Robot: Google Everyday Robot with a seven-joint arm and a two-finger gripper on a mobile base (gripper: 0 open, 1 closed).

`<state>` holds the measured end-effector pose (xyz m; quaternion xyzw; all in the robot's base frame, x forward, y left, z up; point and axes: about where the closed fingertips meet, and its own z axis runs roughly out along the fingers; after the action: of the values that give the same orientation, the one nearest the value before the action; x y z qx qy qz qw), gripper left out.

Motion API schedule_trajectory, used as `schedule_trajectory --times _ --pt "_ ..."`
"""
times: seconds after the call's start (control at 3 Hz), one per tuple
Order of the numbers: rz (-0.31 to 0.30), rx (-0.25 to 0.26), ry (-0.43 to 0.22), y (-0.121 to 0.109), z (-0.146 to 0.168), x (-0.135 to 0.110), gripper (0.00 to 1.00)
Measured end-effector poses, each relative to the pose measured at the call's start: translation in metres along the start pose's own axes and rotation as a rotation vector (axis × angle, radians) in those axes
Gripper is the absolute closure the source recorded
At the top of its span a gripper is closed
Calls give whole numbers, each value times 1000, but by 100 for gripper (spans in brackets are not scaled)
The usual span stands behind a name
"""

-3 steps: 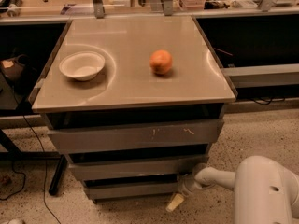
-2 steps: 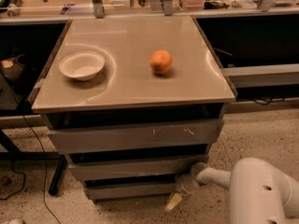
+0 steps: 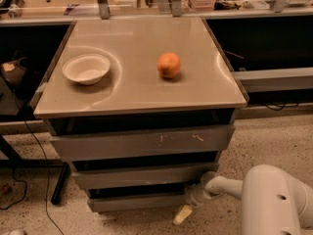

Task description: Open bottom drawer

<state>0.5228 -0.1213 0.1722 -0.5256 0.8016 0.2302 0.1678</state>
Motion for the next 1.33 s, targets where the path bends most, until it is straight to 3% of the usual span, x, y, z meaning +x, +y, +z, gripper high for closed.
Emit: schedule_trajectory --times 0.33,0.67,1.0,1.33 --pt "0 0 0 1 -3 -2 0" --pt "41 -25 29 26 -18 15 0" --pt "41 -24 29 25 -18 14 0" --pt "72 -36 50 49 -32 22 0"
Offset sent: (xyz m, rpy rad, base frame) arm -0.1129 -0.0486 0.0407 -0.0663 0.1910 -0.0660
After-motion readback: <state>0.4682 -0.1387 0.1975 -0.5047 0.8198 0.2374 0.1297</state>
